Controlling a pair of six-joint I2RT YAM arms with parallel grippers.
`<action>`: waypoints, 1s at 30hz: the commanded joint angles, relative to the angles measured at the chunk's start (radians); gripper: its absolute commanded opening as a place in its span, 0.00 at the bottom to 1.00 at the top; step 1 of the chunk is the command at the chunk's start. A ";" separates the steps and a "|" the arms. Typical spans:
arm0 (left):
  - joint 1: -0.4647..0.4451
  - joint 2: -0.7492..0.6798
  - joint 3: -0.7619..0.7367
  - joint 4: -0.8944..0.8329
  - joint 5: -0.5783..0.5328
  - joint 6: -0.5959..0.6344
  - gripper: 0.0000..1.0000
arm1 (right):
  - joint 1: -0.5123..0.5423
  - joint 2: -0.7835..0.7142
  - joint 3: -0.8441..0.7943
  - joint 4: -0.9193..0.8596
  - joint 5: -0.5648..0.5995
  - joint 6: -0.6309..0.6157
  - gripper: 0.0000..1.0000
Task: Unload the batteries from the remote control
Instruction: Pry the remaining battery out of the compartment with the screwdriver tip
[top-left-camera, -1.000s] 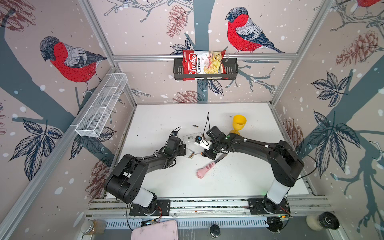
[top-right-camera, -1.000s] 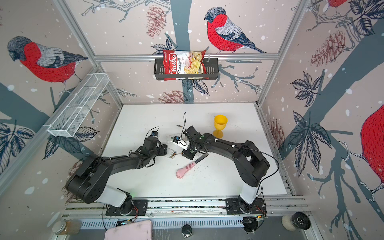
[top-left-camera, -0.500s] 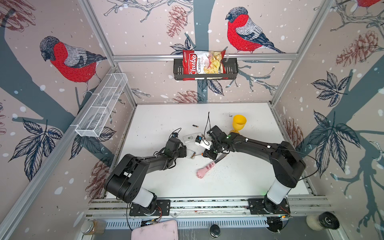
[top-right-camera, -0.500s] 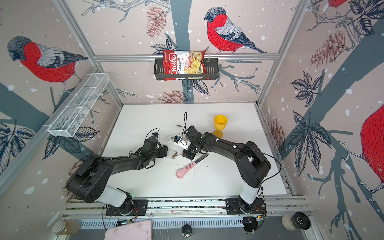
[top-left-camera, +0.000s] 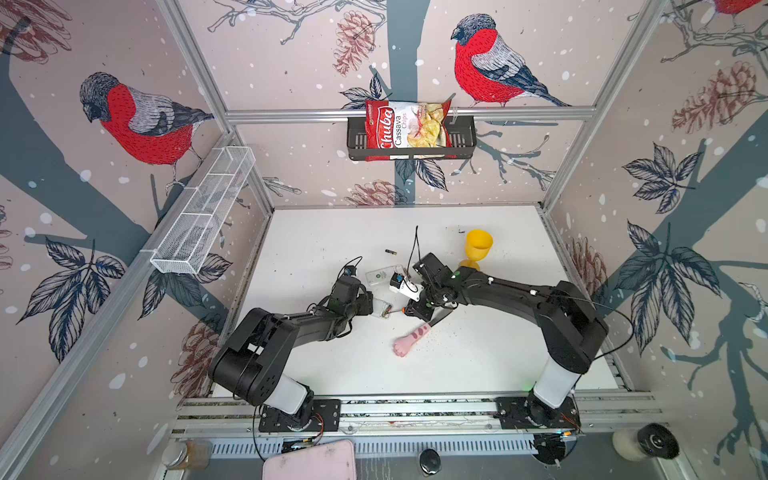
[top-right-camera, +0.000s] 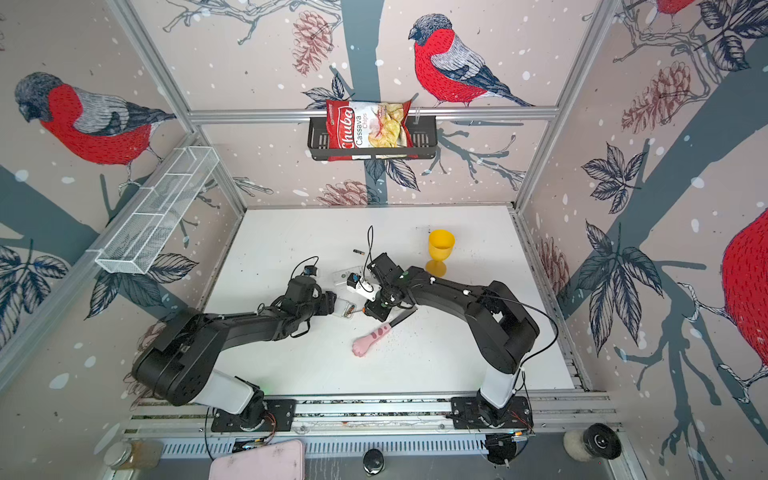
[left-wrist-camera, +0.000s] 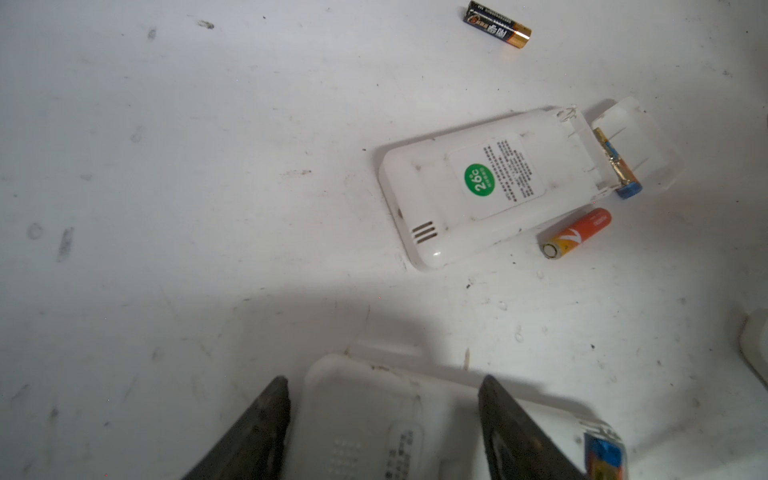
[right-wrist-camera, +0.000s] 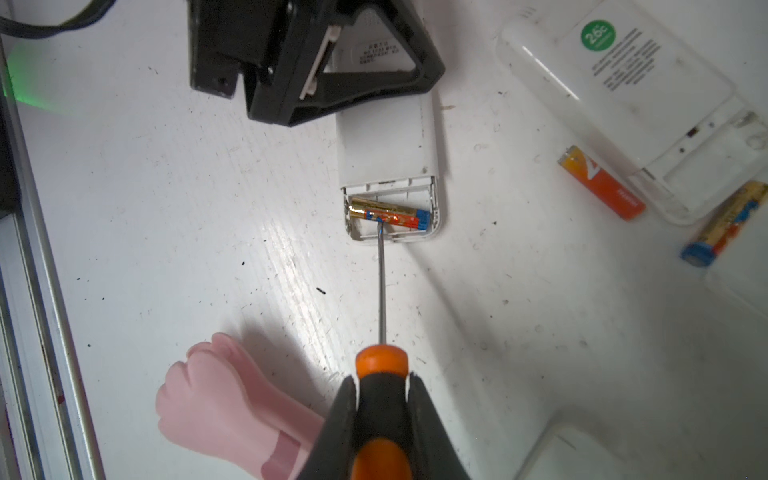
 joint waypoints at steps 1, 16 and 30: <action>-0.001 0.011 -0.003 0.006 0.075 -0.015 0.70 | -0.004 0.012 0.006 0.001 -0.017 0.003 0.00; 0.000 0.015 0.003 0.009 0.095 -0.018 0.69 | -0.059 -0.013 -0.025 0.108 -0.122 0.022 0.00; 0.000 0.017 -0.008 0.014 0.095 -0.018 0.69 | -0.099 -0.013 -0.031 0.149 -0.113 0.041 0.00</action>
